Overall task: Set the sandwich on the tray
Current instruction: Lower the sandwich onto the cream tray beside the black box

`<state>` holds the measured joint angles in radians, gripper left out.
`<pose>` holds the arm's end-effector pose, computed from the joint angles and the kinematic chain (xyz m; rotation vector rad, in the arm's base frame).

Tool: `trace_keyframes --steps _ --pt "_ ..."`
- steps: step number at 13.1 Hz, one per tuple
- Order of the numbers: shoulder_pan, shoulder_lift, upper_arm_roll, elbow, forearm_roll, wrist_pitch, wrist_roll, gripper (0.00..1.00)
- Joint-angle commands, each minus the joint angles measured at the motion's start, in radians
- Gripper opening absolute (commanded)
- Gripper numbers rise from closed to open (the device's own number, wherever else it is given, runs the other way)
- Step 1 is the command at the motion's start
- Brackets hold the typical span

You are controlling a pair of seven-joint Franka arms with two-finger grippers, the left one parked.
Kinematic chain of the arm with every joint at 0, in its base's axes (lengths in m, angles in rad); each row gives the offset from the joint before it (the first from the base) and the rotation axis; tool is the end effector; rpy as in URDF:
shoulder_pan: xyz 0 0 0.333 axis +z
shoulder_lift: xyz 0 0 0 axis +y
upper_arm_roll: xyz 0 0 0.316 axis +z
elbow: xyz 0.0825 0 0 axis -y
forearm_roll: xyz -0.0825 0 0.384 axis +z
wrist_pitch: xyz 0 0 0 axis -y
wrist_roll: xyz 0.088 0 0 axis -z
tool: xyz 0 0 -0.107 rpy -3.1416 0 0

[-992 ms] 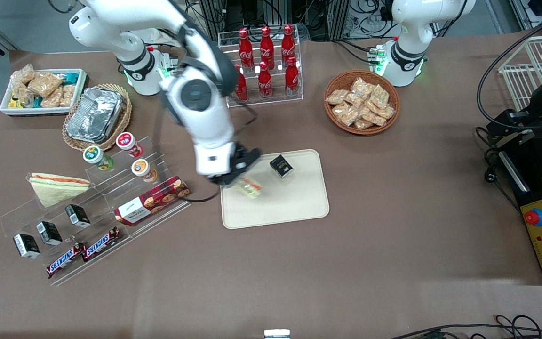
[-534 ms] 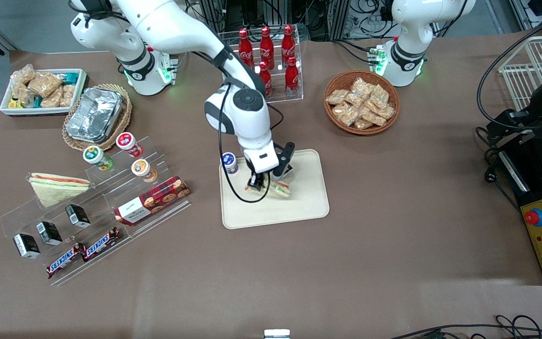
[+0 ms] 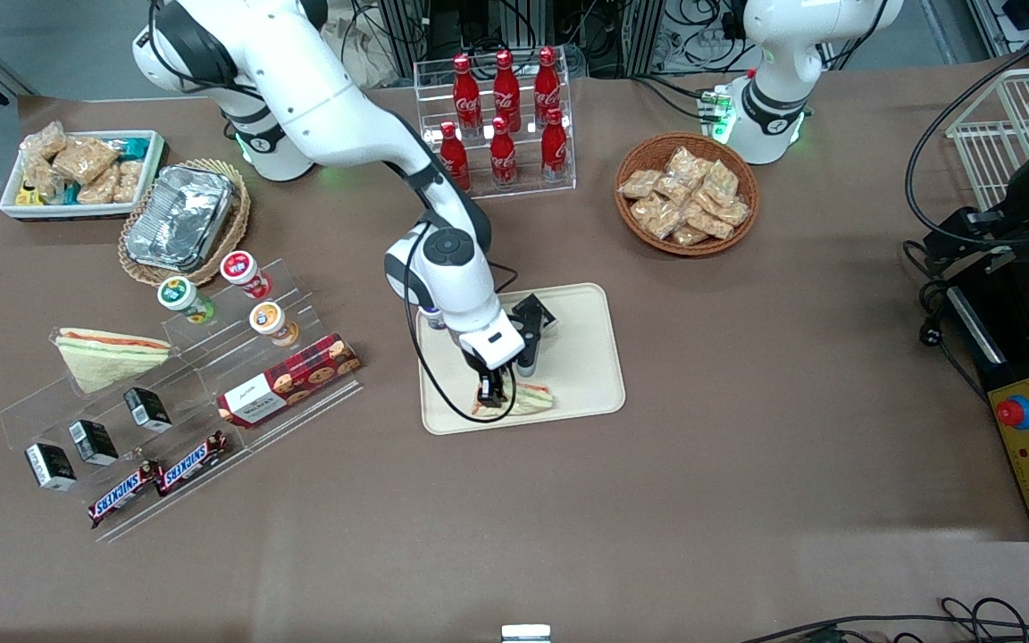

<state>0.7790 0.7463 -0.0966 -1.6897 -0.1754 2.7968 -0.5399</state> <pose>0.5372 0.4593 0.2021 2.2566 1.9286 0.5538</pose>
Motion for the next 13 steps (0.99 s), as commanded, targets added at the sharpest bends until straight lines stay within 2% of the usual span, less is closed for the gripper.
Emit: trace_keyframes --steps 1,2,3,4,9,13 --pt "-0.001 0.016 0.008 0.038 0.002 0.009 -0.002 0.25" --pt "-0.001 0.015 0.008 0.038 0.005 0.009 -0.002 0.26" --pt "-0.001 0.013 0.008 0.038 0.005 0.009 -0.003 0.47" --pt "0.002 0.008 0.009 0.038 0.004 0.007 -0.006 0.99" --pt "-0.001 -0.054 0.018 0.013 0.004 -0.017 -0.072 0.99" --pt "-0.015 -0.204 0.031 -0.011 0.017 -0.040 -0.071 0.99"
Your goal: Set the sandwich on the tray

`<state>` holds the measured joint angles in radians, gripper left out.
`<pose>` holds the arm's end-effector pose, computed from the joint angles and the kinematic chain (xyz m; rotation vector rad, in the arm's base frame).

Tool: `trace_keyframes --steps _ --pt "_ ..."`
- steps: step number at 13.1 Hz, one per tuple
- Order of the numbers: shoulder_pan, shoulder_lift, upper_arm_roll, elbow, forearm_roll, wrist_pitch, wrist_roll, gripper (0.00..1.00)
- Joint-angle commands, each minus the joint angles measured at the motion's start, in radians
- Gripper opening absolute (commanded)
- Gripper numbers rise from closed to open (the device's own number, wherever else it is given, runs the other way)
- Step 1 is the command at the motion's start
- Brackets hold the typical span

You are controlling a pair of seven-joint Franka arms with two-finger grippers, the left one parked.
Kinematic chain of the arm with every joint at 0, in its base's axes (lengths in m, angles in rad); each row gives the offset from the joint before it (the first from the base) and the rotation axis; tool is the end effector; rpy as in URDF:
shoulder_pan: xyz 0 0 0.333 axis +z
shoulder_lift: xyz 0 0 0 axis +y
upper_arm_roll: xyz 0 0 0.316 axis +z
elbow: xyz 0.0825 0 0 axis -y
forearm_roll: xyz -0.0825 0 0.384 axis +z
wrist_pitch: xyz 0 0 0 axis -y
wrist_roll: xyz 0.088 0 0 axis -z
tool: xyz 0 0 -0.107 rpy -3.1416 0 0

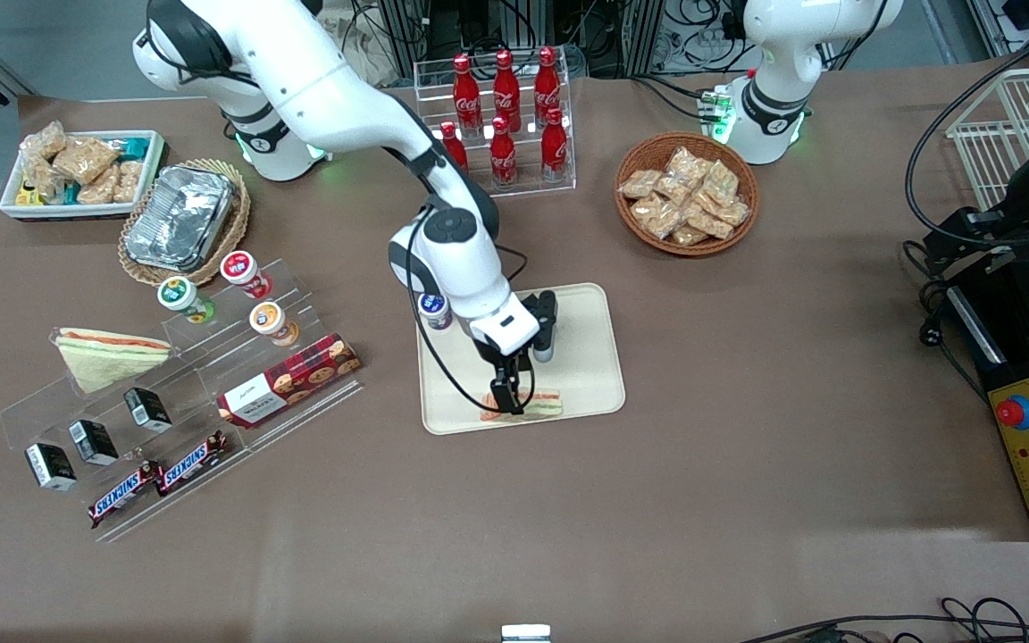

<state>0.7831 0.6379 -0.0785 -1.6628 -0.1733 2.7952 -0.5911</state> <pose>0.5399 0.4816 0.2910 2.1775 1.9709 0.7494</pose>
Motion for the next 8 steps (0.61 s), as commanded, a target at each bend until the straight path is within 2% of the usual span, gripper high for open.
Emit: trace_keyframes --steps 1,2,4,5,8 --pt "-0.025 -0.147 0.013 -0.044 0.015 -0.105 -0.019 0.99" --pt "-0.028 -0.196 0.011 -0.044 0.017 -0.196 -0.018 0.99" --pt "-0.076 -0.298 0.005 -0.037 0.078 -0.403 -0.019 0.99" --pt "-0.128 -0.346 0.002 -0.035 0.116 -0.493 -0.022 0.99" --pt "-0.340 -0.412 0.003 -0.034 0.129 -0.644 -0.056 0.99"
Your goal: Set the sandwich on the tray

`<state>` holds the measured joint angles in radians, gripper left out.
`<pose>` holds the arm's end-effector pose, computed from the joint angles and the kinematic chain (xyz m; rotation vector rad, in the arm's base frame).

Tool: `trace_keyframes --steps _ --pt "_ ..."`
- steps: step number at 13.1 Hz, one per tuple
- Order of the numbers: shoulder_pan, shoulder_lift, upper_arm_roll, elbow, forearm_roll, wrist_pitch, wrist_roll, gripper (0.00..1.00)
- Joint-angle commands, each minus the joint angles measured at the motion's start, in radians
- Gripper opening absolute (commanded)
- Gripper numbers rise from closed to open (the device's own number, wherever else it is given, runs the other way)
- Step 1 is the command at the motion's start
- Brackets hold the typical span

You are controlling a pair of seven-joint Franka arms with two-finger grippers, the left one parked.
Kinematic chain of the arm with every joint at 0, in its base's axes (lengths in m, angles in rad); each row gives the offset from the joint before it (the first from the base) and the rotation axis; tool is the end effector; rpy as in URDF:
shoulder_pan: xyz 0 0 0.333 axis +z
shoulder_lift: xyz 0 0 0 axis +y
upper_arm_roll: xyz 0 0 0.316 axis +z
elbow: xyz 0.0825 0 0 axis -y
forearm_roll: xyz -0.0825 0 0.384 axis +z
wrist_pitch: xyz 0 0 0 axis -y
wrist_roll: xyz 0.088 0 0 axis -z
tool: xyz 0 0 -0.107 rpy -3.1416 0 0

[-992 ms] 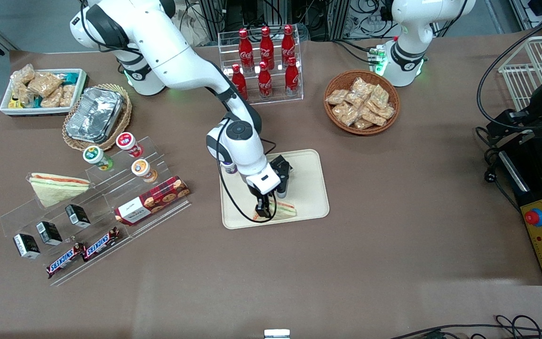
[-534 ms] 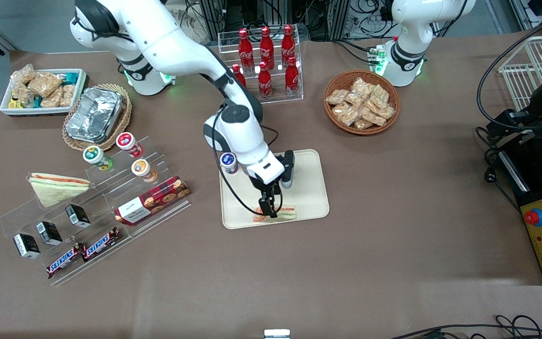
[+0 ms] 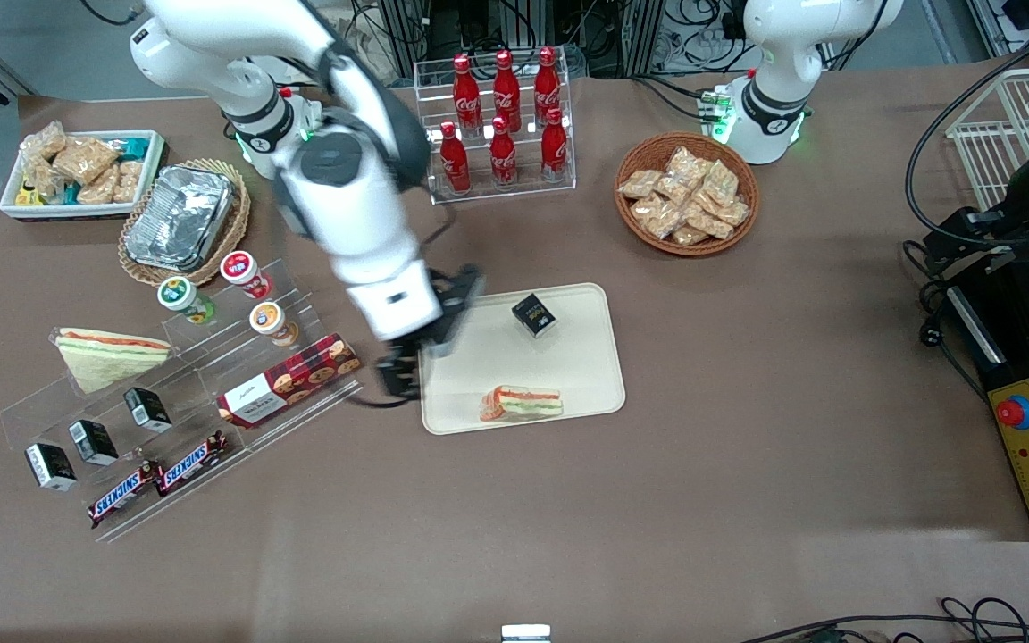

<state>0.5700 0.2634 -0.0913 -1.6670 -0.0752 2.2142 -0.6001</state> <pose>0.5885 0.3090 0.4814 2.5455 1.5992 0.4217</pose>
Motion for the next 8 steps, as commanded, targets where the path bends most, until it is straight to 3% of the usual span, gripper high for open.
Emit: trace_keyframes --steps 1,4,8 --pt "-0.195 -0.050 0.016 -0.016 0.060 -0.109 -0.064 0.99" --pt "-0.369 -0.061 -0.025 0.020 0.219 -0.169 -0.046 0.99" --pt "-0.479 -0.139 -0.059 0.021 0.215 -0.379 -0.041 0.99"
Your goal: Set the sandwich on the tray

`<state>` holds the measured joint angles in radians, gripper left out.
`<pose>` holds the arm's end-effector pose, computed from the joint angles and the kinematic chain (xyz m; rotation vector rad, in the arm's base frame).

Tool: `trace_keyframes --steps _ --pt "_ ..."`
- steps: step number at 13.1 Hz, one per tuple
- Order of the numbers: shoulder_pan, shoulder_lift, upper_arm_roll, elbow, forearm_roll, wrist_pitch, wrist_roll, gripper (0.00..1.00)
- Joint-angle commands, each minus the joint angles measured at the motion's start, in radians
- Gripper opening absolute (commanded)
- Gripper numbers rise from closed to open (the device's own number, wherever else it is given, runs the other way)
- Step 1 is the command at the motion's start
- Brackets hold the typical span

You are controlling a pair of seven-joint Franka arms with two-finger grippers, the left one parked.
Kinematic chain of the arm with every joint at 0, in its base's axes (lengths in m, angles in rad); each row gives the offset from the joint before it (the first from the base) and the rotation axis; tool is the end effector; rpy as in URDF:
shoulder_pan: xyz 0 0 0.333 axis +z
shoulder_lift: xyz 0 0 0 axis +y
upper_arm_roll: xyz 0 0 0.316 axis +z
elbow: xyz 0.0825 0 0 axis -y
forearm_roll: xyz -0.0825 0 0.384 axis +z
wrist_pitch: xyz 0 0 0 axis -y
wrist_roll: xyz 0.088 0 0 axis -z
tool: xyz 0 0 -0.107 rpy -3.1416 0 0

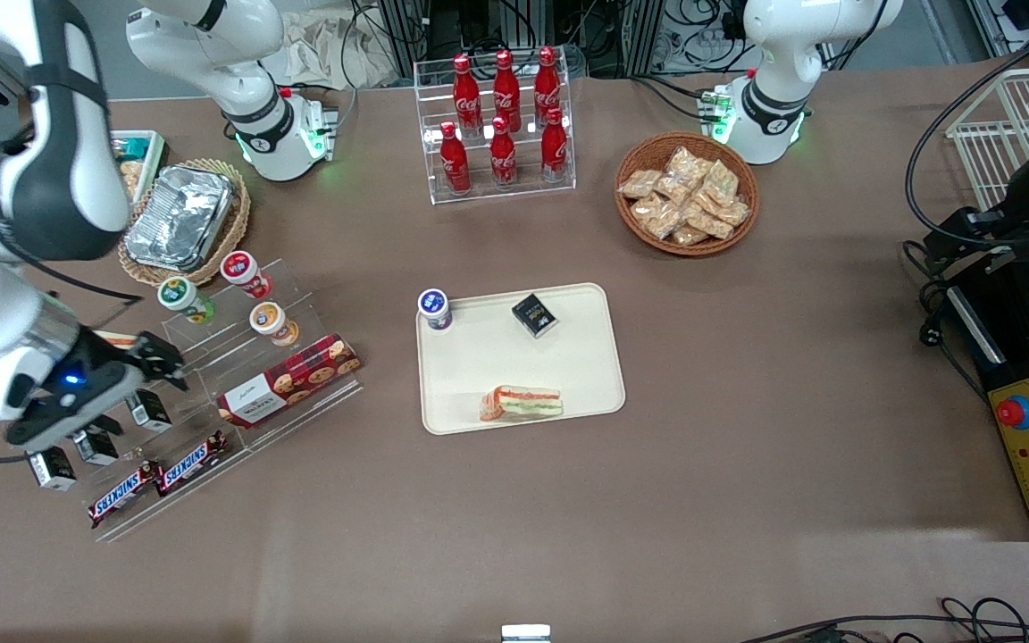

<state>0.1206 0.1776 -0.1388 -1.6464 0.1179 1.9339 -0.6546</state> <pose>0.6286 0.0025 0.5177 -2.9485 -0.9188 -0.2082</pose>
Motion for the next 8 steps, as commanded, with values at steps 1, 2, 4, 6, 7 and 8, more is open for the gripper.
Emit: trace_keyframes --steps 1,2,4,6,7,8 --pt "-0.050 -0.082 -0.034 -0.009 0.016 -0.165 0.024 0.99" --pt "-0.053 -0.113 -0.069 -0.012 0.013 -0.218 0.048 0.99" --pt "-0.053 -0.173 -0.088 -0.015 -0.047 -0.297 0.192 0.99" --pt "-0.052 -0.226 -0.085 -0.020 -0.070 -0.352 0.349 0.99" --pt "-0.047 -0.242 -0.081 -0.020 -0.070 -0.358 0.416 0.99" --pt "-0.042 -0.251 -0.074 -0.020 -0.070 -0.362 0.458 0.99"
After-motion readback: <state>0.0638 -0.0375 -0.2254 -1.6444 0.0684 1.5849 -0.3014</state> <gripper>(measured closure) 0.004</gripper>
